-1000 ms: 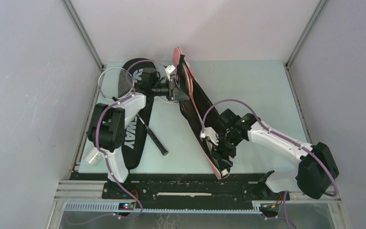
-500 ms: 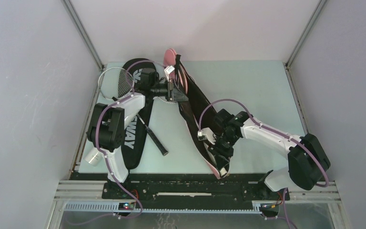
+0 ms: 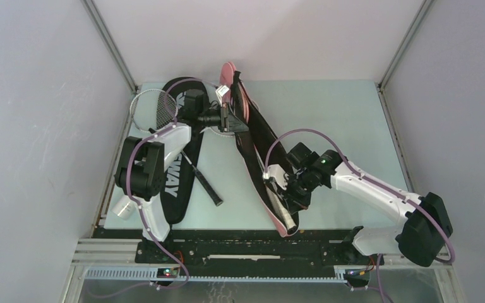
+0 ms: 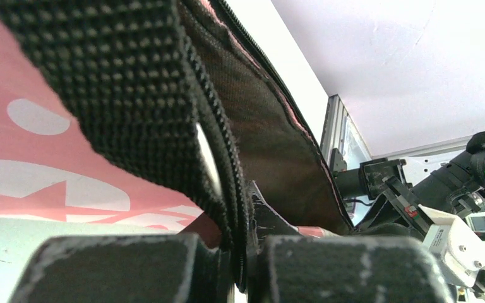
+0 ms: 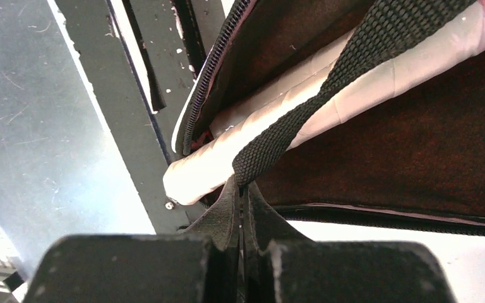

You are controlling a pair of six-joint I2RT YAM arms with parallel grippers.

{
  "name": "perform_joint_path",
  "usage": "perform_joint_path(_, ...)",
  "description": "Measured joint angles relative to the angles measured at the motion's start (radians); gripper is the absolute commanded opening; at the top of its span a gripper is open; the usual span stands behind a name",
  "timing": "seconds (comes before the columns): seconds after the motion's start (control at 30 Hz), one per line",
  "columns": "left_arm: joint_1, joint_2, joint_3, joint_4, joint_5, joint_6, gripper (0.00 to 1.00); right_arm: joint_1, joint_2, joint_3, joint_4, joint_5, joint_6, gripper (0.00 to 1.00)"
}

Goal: Pack up the badminton gear
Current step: Adjust the racket bag at the center of the board.

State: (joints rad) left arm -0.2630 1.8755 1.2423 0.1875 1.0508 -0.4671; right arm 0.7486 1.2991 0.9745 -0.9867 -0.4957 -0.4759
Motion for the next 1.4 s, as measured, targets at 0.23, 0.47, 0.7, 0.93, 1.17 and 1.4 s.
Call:
perform_joint_path(0.23, -0.001, 0.000, -0.044, 0.159, 0.010, -0.151, 0.00, -0.001, -0.034, 0.000, -0.002, 0.016, -0.048, 0.57)
perform_joint_path(0.47, -0.003, 0.031, -0.051, 0.403, 0.037, -0.383, 0.00, 0.051, -0.143, -0.003, 0.003, 0.045, -0.077, 0.74)
perform_joint_path(0.7, -0.003, 0.100, -0.051, 0.597, 0.053, -0.561, 0.00, 0.151, -0.198, -0.099, 0.012, 0.111, -0.082, 0.78)
perform_joint_path(0.93, -0.003, 0.108, -0.051, 0.643, 0.051, -0.617, 0.00, 0.243, -0.199, -0.185, 0.098, 0.239, -0.076, 0.72)
perform_joint_path(1.17, 0.001, 0.108, -0.051, 0.645, 0.030, -0.619, 0.00, 0.261, -0.184, -0.206, 0.180, 0.353, -0.061, 0.59)
perform_joint_path(1.4, 0.005, 0.106, -0.051, 0.480, -0.047, -0.463, 0.00, 0.259, -0.150, -0.205, 0.209, 0.405, -0.057, 0.57)
